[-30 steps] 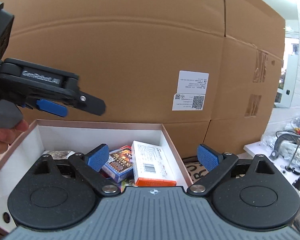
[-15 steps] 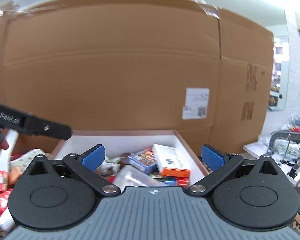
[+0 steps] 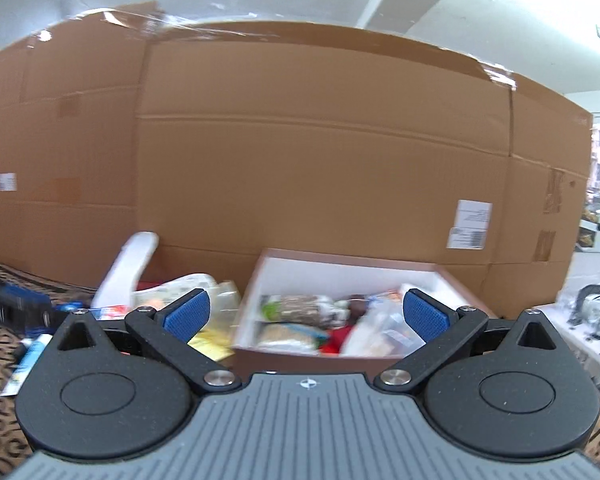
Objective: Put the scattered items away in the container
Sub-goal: 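Move the right tool back toward the brown wooden hand-shaped object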
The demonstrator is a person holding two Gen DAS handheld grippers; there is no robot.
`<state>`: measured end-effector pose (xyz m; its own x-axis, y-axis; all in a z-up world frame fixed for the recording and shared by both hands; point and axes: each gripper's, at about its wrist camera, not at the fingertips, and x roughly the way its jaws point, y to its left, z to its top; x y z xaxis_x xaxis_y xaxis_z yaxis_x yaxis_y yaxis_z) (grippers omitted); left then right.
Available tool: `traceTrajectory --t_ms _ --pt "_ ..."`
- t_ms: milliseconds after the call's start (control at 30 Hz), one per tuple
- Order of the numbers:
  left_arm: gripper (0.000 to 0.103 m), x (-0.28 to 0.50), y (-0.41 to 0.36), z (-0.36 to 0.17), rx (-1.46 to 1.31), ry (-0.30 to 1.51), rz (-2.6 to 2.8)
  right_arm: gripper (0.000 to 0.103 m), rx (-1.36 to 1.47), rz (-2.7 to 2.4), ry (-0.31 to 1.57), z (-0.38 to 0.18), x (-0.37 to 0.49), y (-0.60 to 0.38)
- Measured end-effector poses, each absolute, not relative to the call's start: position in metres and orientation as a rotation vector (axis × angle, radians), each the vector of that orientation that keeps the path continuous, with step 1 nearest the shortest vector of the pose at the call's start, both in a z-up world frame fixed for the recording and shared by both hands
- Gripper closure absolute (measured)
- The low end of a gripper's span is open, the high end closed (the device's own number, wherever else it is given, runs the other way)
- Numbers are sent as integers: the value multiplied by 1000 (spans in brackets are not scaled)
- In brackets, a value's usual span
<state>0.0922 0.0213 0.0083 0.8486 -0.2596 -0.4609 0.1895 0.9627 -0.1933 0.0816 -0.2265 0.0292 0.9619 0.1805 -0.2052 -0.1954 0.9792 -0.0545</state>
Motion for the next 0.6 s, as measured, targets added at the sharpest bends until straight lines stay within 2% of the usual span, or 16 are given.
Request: traceTrajectory --t_ms 200,600 --pt "0 54 45 -18 -109 490 -166 1 -76 285 207 13 62 -182" --pt "0 63 74 -52 -190 546 -199 1 28 377 457 -20 86 -129"
